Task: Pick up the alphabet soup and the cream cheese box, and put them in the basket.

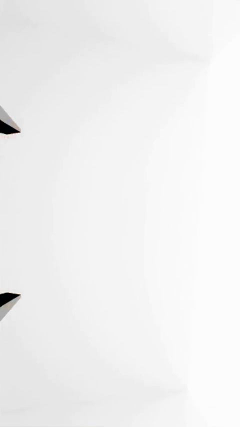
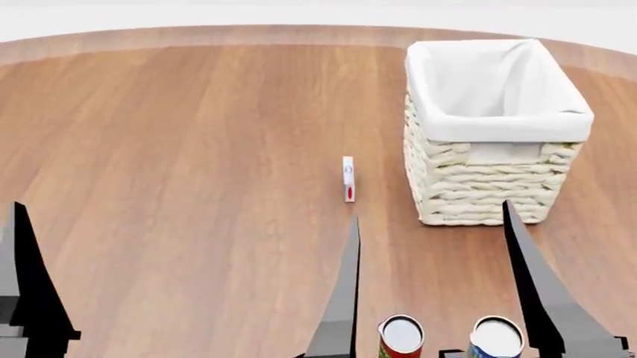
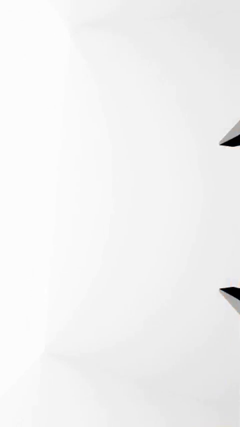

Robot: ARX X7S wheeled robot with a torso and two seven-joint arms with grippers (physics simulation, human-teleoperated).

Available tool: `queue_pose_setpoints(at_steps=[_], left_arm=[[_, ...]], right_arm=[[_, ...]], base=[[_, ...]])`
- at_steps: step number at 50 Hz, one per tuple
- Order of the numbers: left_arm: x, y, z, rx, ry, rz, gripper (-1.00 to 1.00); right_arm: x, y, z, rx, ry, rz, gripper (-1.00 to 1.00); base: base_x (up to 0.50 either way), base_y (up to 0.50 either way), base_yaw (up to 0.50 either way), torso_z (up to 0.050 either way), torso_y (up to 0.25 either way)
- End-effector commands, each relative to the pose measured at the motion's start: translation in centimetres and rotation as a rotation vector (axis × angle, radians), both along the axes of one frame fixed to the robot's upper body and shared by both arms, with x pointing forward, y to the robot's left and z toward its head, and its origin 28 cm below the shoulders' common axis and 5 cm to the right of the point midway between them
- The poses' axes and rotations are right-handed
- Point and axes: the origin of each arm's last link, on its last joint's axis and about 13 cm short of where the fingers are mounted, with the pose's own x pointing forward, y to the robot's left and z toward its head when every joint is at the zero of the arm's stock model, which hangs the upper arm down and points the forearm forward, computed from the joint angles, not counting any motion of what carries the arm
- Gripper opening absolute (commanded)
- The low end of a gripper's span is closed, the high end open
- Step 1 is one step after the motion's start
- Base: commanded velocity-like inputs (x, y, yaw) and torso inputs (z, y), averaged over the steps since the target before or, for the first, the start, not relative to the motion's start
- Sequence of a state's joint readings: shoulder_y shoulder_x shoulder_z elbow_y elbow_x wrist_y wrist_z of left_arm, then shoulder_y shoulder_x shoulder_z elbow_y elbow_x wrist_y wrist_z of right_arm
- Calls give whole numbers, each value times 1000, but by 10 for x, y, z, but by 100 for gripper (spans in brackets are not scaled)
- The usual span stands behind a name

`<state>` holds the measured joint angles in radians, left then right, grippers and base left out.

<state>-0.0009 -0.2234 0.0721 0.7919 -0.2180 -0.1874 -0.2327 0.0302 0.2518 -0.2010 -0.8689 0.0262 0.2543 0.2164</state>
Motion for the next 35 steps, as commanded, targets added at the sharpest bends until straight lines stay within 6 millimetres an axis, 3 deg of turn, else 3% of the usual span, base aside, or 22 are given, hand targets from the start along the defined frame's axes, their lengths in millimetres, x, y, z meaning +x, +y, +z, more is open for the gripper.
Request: queue_pose_setpoints(at_steps=[1, 35], left_arm=[[-1, -1, -1, 18, -20, 5, 100], [-3, -1, -3, 7, -2, -40, 100]], right_arm=[[0, 0, 0, 2, 1, 2, 100], [0, 0, -1, 1, 0, 5, 100]], base=[[211, 0, 0, 0, 0], [209, 0, 0, 0, 0]])
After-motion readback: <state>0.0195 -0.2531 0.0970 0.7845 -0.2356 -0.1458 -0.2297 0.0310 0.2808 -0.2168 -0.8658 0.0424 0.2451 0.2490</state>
